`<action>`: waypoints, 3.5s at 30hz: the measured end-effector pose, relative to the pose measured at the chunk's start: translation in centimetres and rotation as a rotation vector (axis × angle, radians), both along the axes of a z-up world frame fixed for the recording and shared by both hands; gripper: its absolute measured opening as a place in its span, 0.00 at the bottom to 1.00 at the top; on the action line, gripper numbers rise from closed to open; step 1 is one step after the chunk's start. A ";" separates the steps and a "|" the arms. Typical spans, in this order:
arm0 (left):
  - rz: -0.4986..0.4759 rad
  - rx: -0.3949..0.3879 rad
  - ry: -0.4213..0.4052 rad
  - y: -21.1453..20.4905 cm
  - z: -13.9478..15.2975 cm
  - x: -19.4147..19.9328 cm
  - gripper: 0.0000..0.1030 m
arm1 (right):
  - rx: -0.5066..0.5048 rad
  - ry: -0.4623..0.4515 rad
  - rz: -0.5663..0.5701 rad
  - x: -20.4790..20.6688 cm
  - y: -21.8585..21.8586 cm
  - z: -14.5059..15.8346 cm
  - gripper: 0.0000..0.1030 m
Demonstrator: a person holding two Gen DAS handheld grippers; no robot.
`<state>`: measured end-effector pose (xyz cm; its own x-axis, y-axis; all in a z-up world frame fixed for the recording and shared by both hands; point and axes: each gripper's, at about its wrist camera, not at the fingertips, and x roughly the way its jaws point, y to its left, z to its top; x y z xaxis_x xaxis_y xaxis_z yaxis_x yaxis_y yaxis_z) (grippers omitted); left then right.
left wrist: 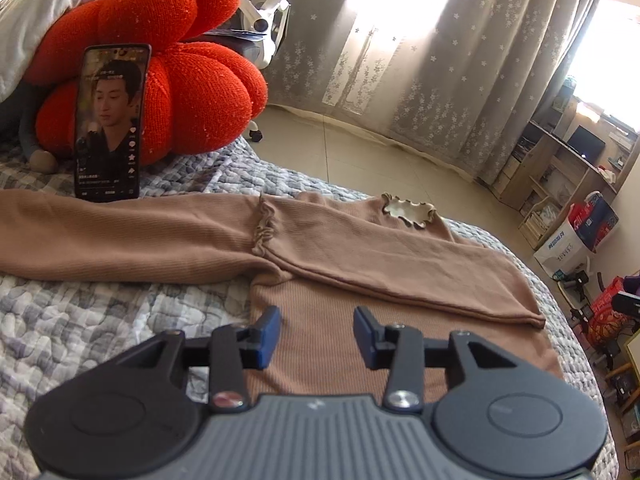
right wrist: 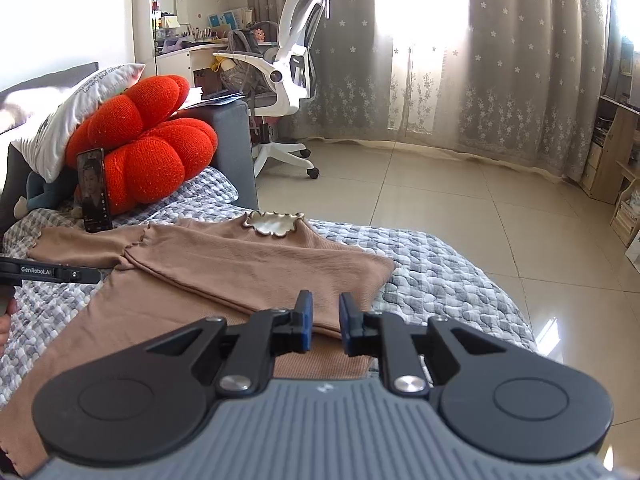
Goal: Fold clothes
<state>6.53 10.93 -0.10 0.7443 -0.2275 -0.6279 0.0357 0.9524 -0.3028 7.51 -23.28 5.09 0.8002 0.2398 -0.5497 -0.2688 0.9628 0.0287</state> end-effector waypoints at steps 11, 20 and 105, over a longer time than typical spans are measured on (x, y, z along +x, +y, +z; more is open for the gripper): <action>0.109 0.020 0.065 3.9 2.7 -3.0 0.74 | 0.041 0.043 0.061 -1.5 3.6 3.3 0.40; 0.267 -0.030 0.109 9.0 1.4 -2.3 0.89 | 0.057 0.037 0.078 0.0 6.4 2.4 0.69; 0.015 -0.340 -0.133 -8.0 -5.2 7.9 0.08 | 0.710 0.235 -0.004 10.0 1.3 -8.6 0.78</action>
<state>14.44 2.89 -5.35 0.8192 -0.3947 -0.4160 0.0825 0.7991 -0.5956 17.46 -21.98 -3.47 0.6825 0.5979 -0.4204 -0.1752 0.6923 0.7000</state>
